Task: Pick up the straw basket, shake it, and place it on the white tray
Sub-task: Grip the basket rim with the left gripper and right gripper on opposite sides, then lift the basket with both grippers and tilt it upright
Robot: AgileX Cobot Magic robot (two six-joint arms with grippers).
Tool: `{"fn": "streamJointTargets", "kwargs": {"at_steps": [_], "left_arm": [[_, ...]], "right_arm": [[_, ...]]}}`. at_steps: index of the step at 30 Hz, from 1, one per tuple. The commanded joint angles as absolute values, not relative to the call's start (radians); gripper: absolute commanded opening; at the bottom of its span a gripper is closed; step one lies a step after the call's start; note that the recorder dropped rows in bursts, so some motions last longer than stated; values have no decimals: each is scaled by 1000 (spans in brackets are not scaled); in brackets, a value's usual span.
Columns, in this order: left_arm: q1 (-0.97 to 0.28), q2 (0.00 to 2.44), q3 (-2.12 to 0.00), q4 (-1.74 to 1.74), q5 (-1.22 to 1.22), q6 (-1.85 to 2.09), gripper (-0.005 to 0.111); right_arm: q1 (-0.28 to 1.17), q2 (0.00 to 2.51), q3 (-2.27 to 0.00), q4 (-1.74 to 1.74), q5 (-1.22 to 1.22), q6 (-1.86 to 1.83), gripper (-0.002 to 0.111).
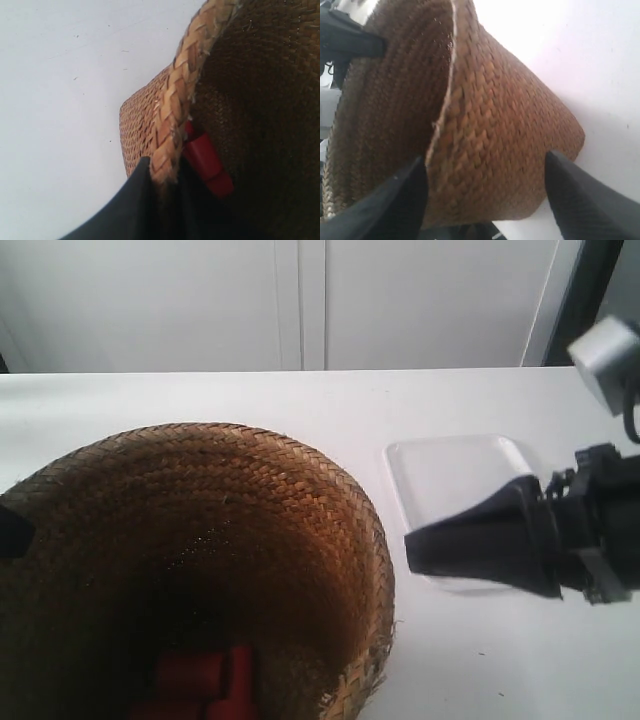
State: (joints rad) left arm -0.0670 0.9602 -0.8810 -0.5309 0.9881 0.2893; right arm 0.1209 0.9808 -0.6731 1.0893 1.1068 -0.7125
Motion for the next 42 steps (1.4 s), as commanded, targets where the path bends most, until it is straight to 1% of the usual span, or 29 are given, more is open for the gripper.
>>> {"fn": "streamJointTargets", "kwargs": {"at_steps": [1, 4, 8, 12, 16, 17, 18, 19, 21, 23, 24, 26, 30, 33, 36, 37, 39, 42], "left_arm": [[-73, 958, -880, -570, 987, 296, 0], [-73, 959, -880, -575, 963, 296, 0], [-73, 960, -880, -575, 942, 296, 0], [-73, 968, -880, -575, 943, 296, 0], [-73, 968, -880, -579, 943, 296, 0], [-73, 968, -880, -583, 943, 296, 0], [-73, 968, -880, -591, 943, 296, 0], [-73, 967, -880, -596, 943, 296, 0], [-73, 967, -880, -610, 943, 306, 0], [-73, 967, -880, -647, 943, 370, 0], [-73, 967, -880, -668, 943, 393, 0], [-73, 951, -880, -747, 923, 466, 0], [-73, 861, -865, -966, 852, 657, 0], [-73, 744, -865, -1103, 822, 804, 0], [-73, 616, -852, -1082, 878, 772, 0], [-73, 584, -832, -1039, 891, 721, 0], [-73, 538, -730, -1004, 888, 680, 0], [-73, 512, -536, -1104, 759, 771, 0]], "right_arm": [[122, 988, -780, 1165, 1156, -675, 64], [152, 991, -829, 1183, 1158, -641, 64], [218, 1030, -852, 983, 1081, -489, 64], [312, 1089, -848, 976, 1088, -467, 64], [419, 1130, -848, 881, 952, -425, 63], [442, 1143, -848, 838, 908, -400, 61], [459, 1155, -848, 820, 879, -384, 58], [475, 1172, -848, 814, 867, -378, 51], [496, 1203, -848, 835, 858, -379, 29], [517, 1220, -848, 864, 831, -446, -1], [522, 1220, -848, 872, 810, -476, 1], [527, 1211, -848, 884, 772, -515, 0], [527, 1147, -850, 919, 659, -585, 0], [527, 1036, -862, 930, 552, -591, 0], [527, 904, -880, 923, 575, -580, 0], [527, 869, -864, 910, 602, -551, 0], [527, 833, -785, 910, 607, -504, 0], [527, 840, -625, 922, 419, -547, 0]]}}
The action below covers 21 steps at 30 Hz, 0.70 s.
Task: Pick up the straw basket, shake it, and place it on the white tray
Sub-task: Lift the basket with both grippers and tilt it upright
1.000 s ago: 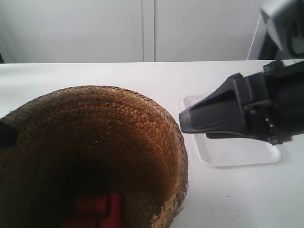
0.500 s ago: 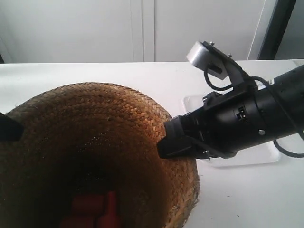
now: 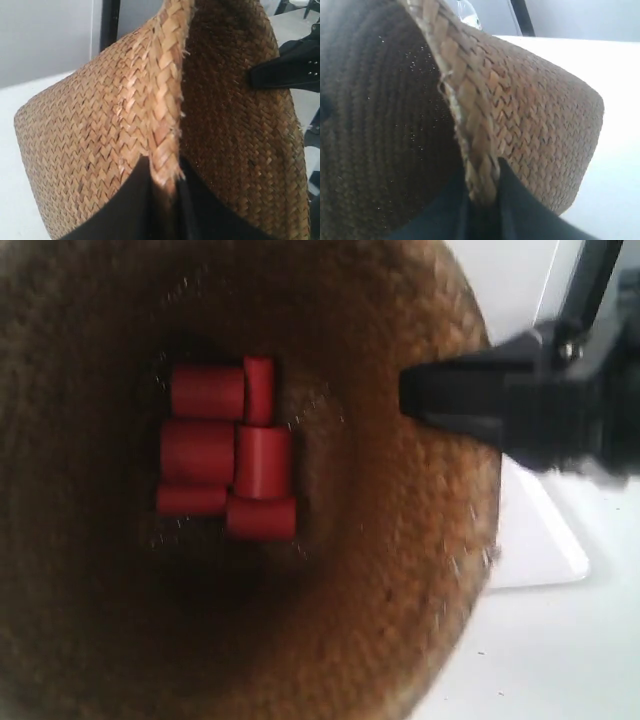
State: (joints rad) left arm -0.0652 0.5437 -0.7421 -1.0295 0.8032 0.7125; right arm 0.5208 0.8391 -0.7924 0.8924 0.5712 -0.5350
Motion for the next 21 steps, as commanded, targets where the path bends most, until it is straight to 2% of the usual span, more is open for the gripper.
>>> {"fn": "streamJointTargets", "kwargs": {"at_steps": [1, 4, 8, 11, 15, 21], "left_arm": [[-73, 512, -501, -1154, 733, 805, 0], [-73, 510, -563, -1221, 778, 866, 0], [-73, 459, -752, -1148, 852, 765, 0], [-73, 430, -701, -1059, 841, 690, 0], [-73, 453, -546, -1122, 724, 745, 0], [-73, 426, -784, -1119, 799, 751, 0]], "right_arm": [[527, 842, -600, 922, 366, -547, 0], [527, 810, -682, 931, 462, -580, 0], [527, 697, -838, 890, 642, -526, 0], [527, 647, -732, 841, 599, -452, 0], [527, 665, -567, 841, 409, -460, 0], [527, 649, -844, 794, 640, -463, 0]]}}
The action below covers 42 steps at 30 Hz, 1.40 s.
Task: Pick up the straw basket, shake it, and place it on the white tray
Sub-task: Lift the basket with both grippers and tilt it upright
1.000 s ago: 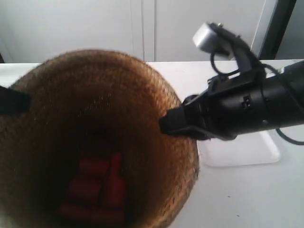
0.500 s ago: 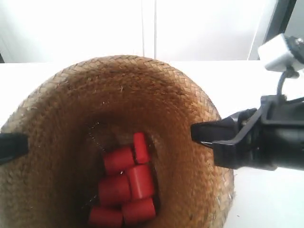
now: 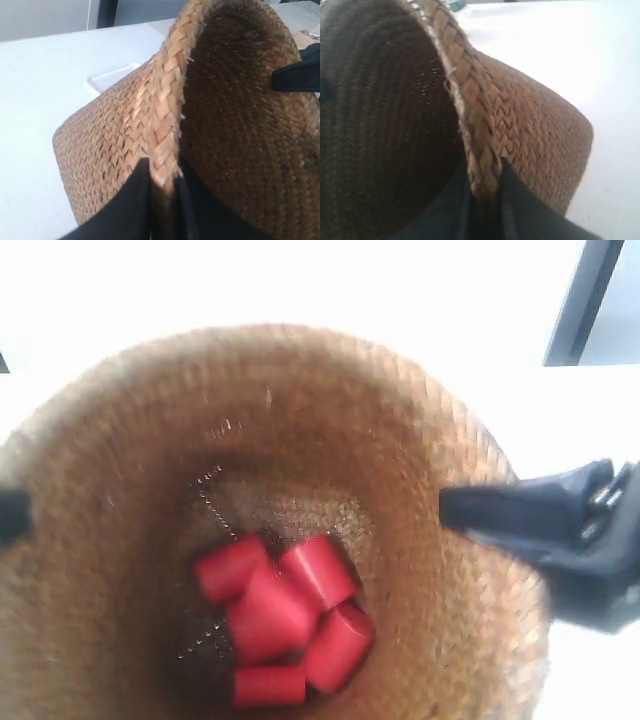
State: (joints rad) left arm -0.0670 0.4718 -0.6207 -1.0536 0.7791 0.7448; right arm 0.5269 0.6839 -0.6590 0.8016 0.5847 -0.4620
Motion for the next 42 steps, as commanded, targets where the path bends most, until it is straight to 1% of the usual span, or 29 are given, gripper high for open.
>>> {"fn": "streamJointTargets", "kwargs": {"at_steps": [1, 3, 4, 6, 8, 10, 13, 15, 16, 18, 21, 23, 24, 25, 28, 29, 31, 34, 35, 37, 38, 40, 42], "left_arm": [[-73, 412, -804, -1089, 801, 726, 0], [-73, 402, -777, -1004, 824, 637, 0], [-73, 402, -730, -974, 829, 609, 0], [-73, 409, -623, -988, 787, 635, 0], [-73, 420, -564, -1017, 724, 670, 0], [-73, 433, -597, -1020, 719, 675, 0], [-73, 431, -757, -1015, 783, 664, 0], [-73, 429, -829, -981, 822, 618, 0], [-73, 429, -826, -963, 826, 593, 0], [-73, 431, -746, -948, 829, 579, 0], [-73, 438, -594, -1018, 752, 642, 0], [-73, 446, -589, -1073, 742, 682, 0], [-73, 449, -625, -1080, 752, 689, 0], [-73, 449, -700, -1075, 783, 675, 0], [-73, 449, -827, -1022, 839, 627, 0], [-73, 449, -827, -991, 843, 598, 0], [-73, 449, -765, -937, 845, 573, 0], [-73, 449, -604, -976, 771, 607, 0], [-73, 450, -586, -1008, 752, 634, 0], [-73, 454, -636, -1056, 778, 655, 0], [-73, 454, -708, -1054, 809, 650, 0], [-73, 454, -827, -1019, 854, 616, 0], [-73, 454, -897, -960, 861, 575, 0]], "right_arm": [[527, 641, -851, 766, 647, -424, 0], [527, 639, -784, 733, 632, -377, 0], [527, 647, -715, 731, 596, -377, 0], [527, 674, -595, 735, 457, -377, 0], [527, 690, -548, 733, 390, -384, 0], [527, 688, -596, 733, 417, -389, 0], [527, 655, -779, 727, 569, -389, 0], [527, 622, -839, 686, 620, -360, 0], [527, 613, -832, 653, 621, -315, 0], [527, 607, -742, 618, 599, -279, 0], [527, 625, -577, 646, 437, -279, 0], [527, 630, -586, 648, 429, -286, 0], [527, 630, -629, 646, 459, -286, 0], [527, 628, -728, 646, 538, -286, 0], [527, 617, -847, 605, 627, -268, 0], [527, 615, -841, 591, 632, -239, 0], [527, 623, -752, 593, 599, -227, 0], [527, 652, -599, 593, 464, -231, 0], [527, 652, -583, 593, 443, -231, 0], [527, 649, -629, 593, 463, -231, 0], [527, 641, -695, 591, 514, -231, 0], [527, 620, -814, 565, 605, -231, 0], [527, 603, -856, 525, 632, -197, 0]]}}
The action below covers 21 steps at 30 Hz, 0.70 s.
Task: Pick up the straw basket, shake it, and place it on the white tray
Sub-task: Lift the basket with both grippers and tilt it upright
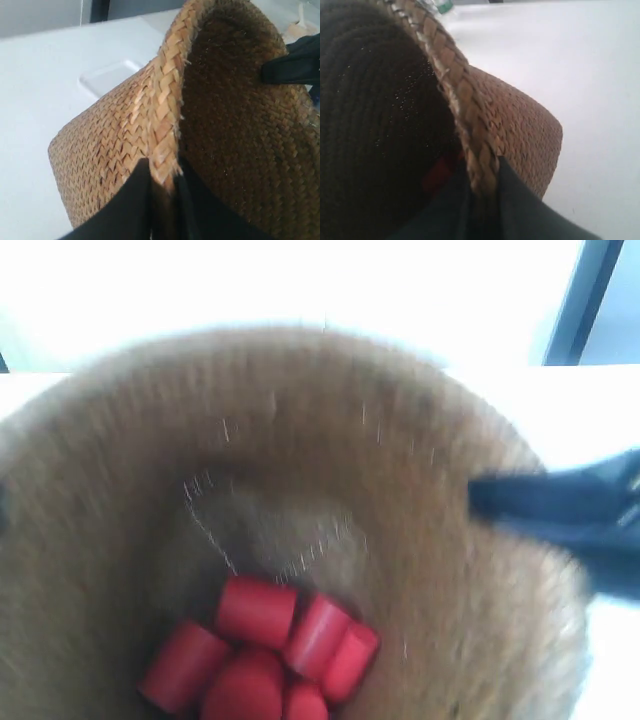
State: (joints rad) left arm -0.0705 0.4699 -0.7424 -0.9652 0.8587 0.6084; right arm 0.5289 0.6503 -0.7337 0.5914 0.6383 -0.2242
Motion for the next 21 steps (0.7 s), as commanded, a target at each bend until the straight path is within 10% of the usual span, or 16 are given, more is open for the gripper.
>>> {"fn": "streamJointTargets", "kwargs": {"at_steps": [1, 7, 13, 17, 21], "left_arm": [[-73, 454, -891, -929, 863, 555, 0], [-73, 470, -587, -1066, 719, 688, 0], [-70, 477, -866, -1016, 805, 653, 0], [-70, 499, -558, -1031, 684, 687, 0], [-70, 508, -883, -1023, 822, 654, 0]], "right_arm": [[527, 598, -836, 504, 632, -168, 0], [527, 643, -552, 501, 394, -153, 0], [527, 596, -875, 486, 664, -148, 0], [527, 642, -575, 504, 422, -141, 0], [527, 627, -888, 483, 654, -138, 0]]}}
